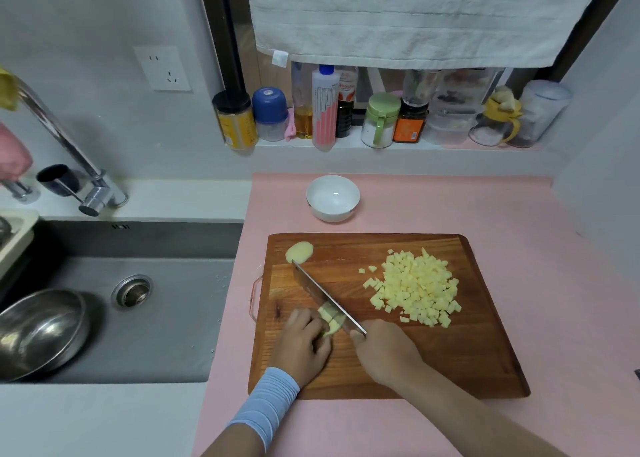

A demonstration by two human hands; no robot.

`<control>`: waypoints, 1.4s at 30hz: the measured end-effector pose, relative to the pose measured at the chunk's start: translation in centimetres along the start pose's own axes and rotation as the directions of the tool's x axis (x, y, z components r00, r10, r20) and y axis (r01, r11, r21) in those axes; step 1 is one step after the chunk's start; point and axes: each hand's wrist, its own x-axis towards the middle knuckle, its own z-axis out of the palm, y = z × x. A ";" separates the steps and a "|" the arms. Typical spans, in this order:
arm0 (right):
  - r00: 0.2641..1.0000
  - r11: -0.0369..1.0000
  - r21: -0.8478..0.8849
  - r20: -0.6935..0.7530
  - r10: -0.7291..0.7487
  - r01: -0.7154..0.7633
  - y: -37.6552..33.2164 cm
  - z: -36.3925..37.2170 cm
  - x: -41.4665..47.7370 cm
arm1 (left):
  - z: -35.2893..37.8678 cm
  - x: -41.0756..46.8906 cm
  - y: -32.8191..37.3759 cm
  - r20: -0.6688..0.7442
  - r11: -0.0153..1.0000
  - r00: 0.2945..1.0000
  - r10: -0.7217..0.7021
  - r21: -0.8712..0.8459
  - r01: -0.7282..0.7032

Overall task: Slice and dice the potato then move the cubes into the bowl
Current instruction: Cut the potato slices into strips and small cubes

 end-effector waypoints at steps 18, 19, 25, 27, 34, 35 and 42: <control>1.000 0.999 -0.044 0.003 -0.005 0.005 1.4 -0.1 -2.9 | -0.1 0.4 0.3 -0.011 0.999 0.999 -0.037 -0.009 0.037; 1.000 0.999 -0.036 0.008 0.004 -0.004 1.4 0.1 -2.7 | -0.2 0.3 0.3 -0.010 0.999 0.999 -0.037 -0.008 0.037; 0.999 1.000 0.021 0.024 0.022 -0.023 0.1 1.0 -0.8 | -0.2 0.3 0.2 0.003 0.999 0.999 -0.038 -0.022 0.038; 0.999 1.000 0.023 0.028 0.020 -0.020 -0.6 1.2 -0.1 | -0.3 0.3 0.2 0.013 0.999 0.999 -0.039 -0.032 0.040; 0.999 0.999 -0.009 0.033 0.034 -0.034 -1.4 0.9 0.7 | -1.3 -0.7 -0.3 -0.058 0.996 0.998 -0.024 -0.093 0.019; 0.999 0.999 -0.008 0.036 0.035 -0.035 -1.3 0.8 0.7 | -1.4 -0.9 -0.5 -0.059 0.996 0.998 -0.018 -0.088 0.013; 0.999 0.999 -0.036 -0.015 -0.037 0.037 -1.0 -0.4 0.0 | -1.5 -0.6 -0.6 -0.038 0.997 0.999 -0.003 -0.079 0.000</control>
